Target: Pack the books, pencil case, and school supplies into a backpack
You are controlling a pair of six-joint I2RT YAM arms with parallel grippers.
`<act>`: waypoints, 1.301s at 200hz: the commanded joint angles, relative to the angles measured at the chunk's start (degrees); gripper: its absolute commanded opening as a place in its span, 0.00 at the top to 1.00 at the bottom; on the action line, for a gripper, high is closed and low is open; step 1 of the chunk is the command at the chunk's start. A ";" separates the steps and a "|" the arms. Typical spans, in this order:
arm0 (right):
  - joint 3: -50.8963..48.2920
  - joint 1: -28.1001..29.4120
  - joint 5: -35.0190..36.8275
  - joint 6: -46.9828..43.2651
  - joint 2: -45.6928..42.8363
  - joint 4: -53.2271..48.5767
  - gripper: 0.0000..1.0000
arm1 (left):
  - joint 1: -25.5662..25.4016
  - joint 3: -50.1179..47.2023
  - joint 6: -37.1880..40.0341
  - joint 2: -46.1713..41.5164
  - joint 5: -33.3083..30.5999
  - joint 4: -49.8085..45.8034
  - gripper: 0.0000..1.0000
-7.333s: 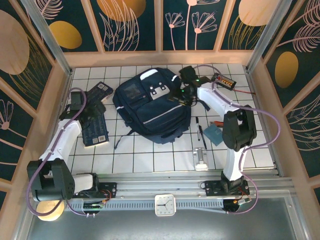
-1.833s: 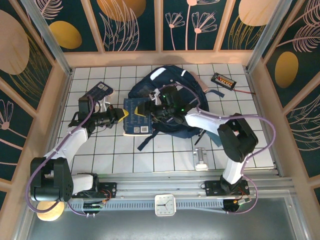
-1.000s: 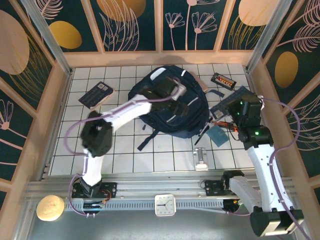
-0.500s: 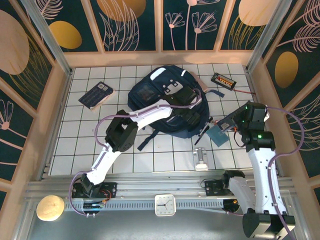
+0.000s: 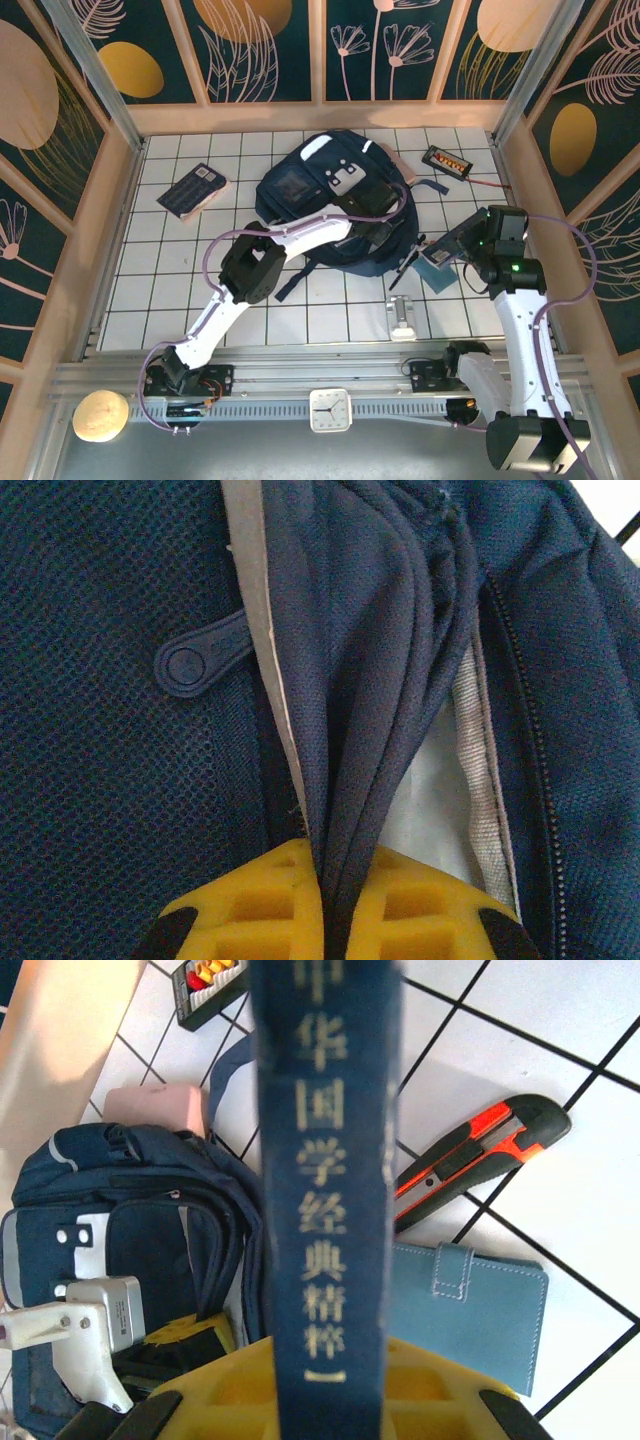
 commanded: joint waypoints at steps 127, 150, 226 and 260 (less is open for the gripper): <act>-5.60 12.80 -17.82 6.48 8.99 32.28 1.00 | 9.99 1.20 -9.57 -27.10 8.30 -6.57 1.00; -7.89 14.67 -18.17 9.14 11.90 39.10 1.00 | 10.40 3.49 -10.43 -27.77 10.35 -7.39 1.00; -6.65 25.24 -22.39 18.13 47.70 86.92 1.00 | 10.74 1.26 -9.84 -27.40 11.15 -9.05 1.00; -2.30 26.58 -20.17 15.53 48.46 70.54 0.20 | 11.69 -2.65 -9.34 -27.38 10.05 -7.69 1.00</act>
